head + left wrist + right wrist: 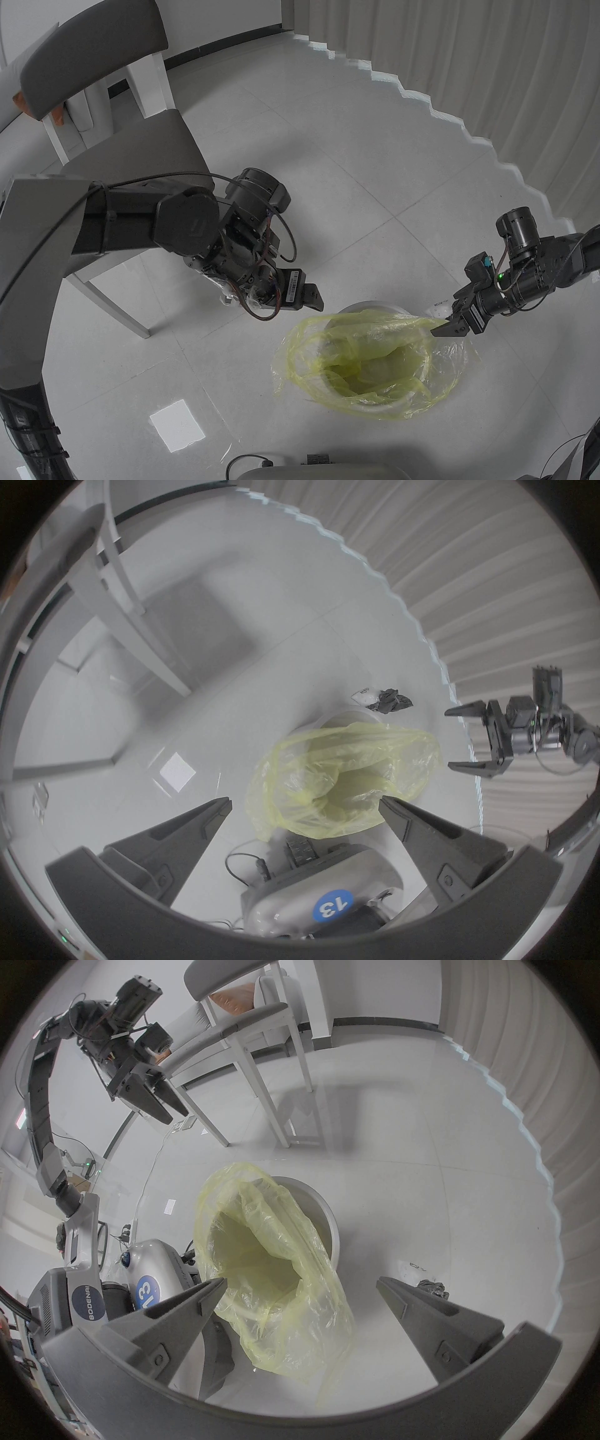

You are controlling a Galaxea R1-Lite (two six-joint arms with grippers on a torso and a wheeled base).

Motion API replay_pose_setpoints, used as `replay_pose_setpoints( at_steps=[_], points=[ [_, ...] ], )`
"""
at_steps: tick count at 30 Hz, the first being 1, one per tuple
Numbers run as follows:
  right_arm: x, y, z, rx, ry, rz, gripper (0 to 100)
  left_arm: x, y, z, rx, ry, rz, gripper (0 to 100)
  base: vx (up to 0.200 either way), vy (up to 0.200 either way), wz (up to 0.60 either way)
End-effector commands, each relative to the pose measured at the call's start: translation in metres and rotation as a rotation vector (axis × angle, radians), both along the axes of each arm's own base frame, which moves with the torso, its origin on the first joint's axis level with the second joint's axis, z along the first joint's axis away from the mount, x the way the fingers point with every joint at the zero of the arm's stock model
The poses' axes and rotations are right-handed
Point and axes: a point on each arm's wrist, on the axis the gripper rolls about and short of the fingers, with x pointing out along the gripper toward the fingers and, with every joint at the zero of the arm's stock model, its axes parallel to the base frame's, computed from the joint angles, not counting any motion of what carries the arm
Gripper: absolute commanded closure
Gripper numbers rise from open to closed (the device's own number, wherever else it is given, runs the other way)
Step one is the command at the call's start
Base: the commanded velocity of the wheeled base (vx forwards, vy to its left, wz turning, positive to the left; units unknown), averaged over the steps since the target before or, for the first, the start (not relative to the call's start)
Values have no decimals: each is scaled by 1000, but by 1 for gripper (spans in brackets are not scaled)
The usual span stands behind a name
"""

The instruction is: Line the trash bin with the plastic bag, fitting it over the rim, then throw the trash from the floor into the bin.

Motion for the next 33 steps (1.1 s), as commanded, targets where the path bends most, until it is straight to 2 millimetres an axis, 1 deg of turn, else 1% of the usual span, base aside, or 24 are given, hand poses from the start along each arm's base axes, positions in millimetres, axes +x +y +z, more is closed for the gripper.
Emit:
replay_pose_setpoints(
  at_steps=[1, 2, 4, 9, 13, 16, 21, 24, 30, 31, 32, 33],
  points=[
    [23, 0, -6, -6, 58, 16, 0, 34, 17, -14, -22, -2, -43, 0, 0, 0, 0],
    [28, 0, -7, -9, 83, 26, 0, 39, 16, -15, -50, 1, -68, 0, 0, 0, 0],
    [36, 0, -9, -17, 90, 37, 0, 41, 14, -17, -60, 8, -76, 0, 0, 0, 0],
    [45, 1, -16, -26, 99, 48, 0, 39, 12, -20, -60, 20, -78, 0, 0, 0, 0],
    [47, 4, -22, -29, 111, 55, 0, 41, 14, -21, -61, 22, -73, 0, 0, 0, 0],
    [47, 4, -23, -28, 117, 56, 0, 45, 13, -30, -60, 42, -76, 0, 0, 0, 0],
    [46, 4, -24, -30, 121, 57, 0, 46, 11, -36, -57, 53, -84, 0, 0, 0, 0],
    [46, 4, -27, -31, 130, 59, 0, 47, 10, -38, -58, 56, -87, 0, 0, 0, 0],
    [51, 6, -36, -35, 148, 64, 0, 55, 7, -49, -57, 61, -86, 0, 0, 0, 0],
    [51, 6, -38, -37, 149, 66, 100, 56, 6, -52, -58, 61, -87, 0, 0, 0, 0],
    [52, 6, -39, -36, 150, 67, 100, 57, 6, -52, -58, 61, -87, 0, 0, 0, 0],
    [54, 7, -42, -38, 155, 66, 100, 59, 5, -57, -59, 61, -89, 0, 0, 0, 0]
  ],
)
